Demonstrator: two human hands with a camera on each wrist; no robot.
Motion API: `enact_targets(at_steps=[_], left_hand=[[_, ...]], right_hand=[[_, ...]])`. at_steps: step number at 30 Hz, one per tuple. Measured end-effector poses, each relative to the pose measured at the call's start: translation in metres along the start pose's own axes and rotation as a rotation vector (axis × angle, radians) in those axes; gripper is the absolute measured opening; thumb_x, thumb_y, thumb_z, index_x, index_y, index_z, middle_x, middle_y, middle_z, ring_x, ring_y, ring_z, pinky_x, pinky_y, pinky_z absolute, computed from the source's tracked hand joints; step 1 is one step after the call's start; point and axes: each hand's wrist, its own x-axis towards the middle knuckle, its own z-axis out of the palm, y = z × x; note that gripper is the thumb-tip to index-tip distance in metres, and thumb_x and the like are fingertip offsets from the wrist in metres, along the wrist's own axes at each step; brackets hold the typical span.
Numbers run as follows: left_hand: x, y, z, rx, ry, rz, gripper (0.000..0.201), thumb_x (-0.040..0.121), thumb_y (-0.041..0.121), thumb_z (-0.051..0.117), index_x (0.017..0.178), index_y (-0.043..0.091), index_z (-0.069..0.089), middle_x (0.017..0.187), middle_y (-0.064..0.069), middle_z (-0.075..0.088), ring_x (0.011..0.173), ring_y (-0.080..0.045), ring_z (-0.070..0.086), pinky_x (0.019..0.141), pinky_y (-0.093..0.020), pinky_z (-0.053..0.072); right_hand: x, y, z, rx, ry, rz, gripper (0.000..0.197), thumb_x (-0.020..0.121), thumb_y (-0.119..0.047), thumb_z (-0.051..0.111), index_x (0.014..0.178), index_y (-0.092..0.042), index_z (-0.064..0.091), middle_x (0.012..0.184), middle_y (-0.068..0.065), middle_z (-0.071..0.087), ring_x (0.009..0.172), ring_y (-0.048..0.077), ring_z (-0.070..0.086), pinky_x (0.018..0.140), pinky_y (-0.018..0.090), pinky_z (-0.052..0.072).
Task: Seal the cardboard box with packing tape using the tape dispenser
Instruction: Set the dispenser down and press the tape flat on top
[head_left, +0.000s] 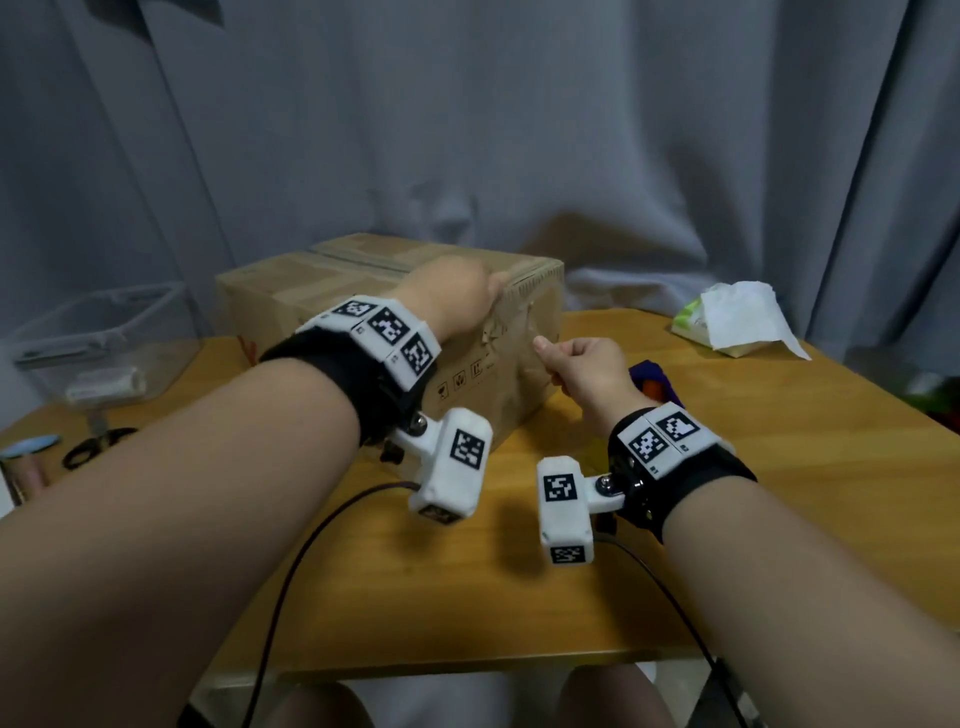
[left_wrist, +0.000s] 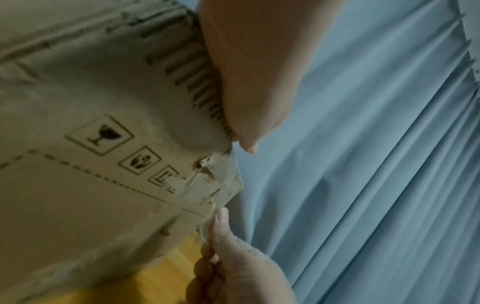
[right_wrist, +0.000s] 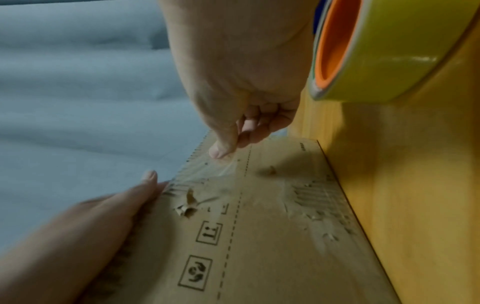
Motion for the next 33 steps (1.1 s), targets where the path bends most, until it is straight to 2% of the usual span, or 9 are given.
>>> enact_targets(at_steps=[4,10,14,18,21,25,28,30,33], left_hand=[[0.004,0.002,0.005,0.078,-0.124,0.012,0.041,0.104,0.025,0.021,0.139,0.01,0.038,0.135,-0.018,0.049,0.122,-0.035,0.048,0.101,-0.043,0.038],[0.004,0.002,0.008,0.224,-0.14,0.063,0.042,0.104,0.021,0.025,0.144,0.011,0.029,0.153,-0.013,0.027,0.14,-0.03,0.026,0.112,-0.039,0.024],[0.004,0.002,0.006,0.274,-0.116,0.073,0.045,0.103,0.03,0.027,0.141,0.009,0.036,0.148,-0.014,0.036,0.138,-0.031,0.031,0.112,-0.043,0.027],[0.0,0.013,0.012,0.419,-0.015,0.06,0.051,0.1,0.035,0.031,0.139,0.003,0.04,0.148,-0.017,0.036,0.14,-0.03,0.027,0.115,-0.041,0.021],[-0.006,0.029,0.026,0.564,0.014,0.009,0.061,0.099,0.034,0.034,0.142,-0.007,0.024,0.15,-0.028,0.024,0.142,-0.038,0.018,0.116,-0.046,0.015],[-0.01,0.04,0.04,0.743,0.013,-0.051,0.085,0.093,0.053,0.039,0.143,-0.01,0.012,0.149,-0.031,0.021,0.139,-0.047,0.016,0.115,-0.054,0.012],[-0.014,0.048,0.045,0.83,-0.01,-0.094,0.094,0.087,0.062,0.04,0.143,-0.009,0.012,0.147,-0.031,0.025,0.137,-0.049,0.021,0.113,-0.056,0.013],[-0.015,0.054,0.046,0.836,0.003,-0.099,0.087,0.09,0.058,0.039,0.141,-0.009,0.016,0.143,-0.029,0.031,0.135,-0.046,0.027,0.112,-0.054,0.016],[-0.009,0.05,0.028,0.722,0.089,0.003,0.048,0.098,0.037,0.036,0.127,0.0,0.041,0.125,-0.019,0.054,0.119,-0.036,0.047,0.105,-0.042,0.028]], right_hand=[[0.002,0.006,0.012,-0.018,0.0,-0.004,0.039,0.09,-0.026,0.063,0.055,-0.013,0.048,0.054,-0.001,0.049,0.049,0.009,0.042,0.054,0.02,0.036],[0.007,0.013,0.029,-0.008,-0.033,-0.017,0.041,0.09,-0.029,0.062,0.056,-0.014,0.046,0.056,0.002,0.044,0.048,0.012,0.035,0.05,0.022,0.033],[0.012,0.017,0.029,-0.042,-0.034,0.024,0.036,0.085,-0.03,0.068,0.06,-0.013,0.049,0.057,-0.001,0.051,0.051,0.012,0.043,0.057,0.025,0.039],[0.017,0.019,0.017,-0.15,0.009,0.053,0.04,0.078,-0.029,0.076,0.098,-0.015,0.044,0.089,-0.001,0.056,0.076,0.013,0.054,0.064,0.026,0.044],[0.026,0.002,0.016,-0.12,0.079,0.006,0.041,0.081,-0.019,0.072,0.11,-0.019,0.043,0.112,0.011,0.061,0.097,0.028,0.062,0.084,0.043,0.054],[0.026,-0.01,0.006,-0.064,0.123,-0.017,0.038,0.083,-0.006,0.06,0.115,-0.02,0.043,0.11,0.015,0.062,0.083,0.023,0.062,0.065,0.033,0.052],[0.02,-0.006,-0.005,-0.083,0.128,0.006,0.042,0.086,-0.007,0.056,0.124,-0.017,0.042,0.107,0.009,0.058,0.077,0.016,0.057,0.061,0.027,0.046],[0.015,-0.005,-0.013,-0.089,0.15,-0.002,0.041,0.087,-0.008,0.054,0.125,-0.017,0.042,0.106,0.007,0.056,0.08,0.017,0.057,0.061,0.026,0.045],[0.01,-0.009,-0.021,-0.115,0.153,-0.039,0.039,0.087,-0.008,0.053,0.124,-0.016,0.044,0.107,0.007,0.054,0.087,0.021,0.057,0.065,0.028,0.046]])
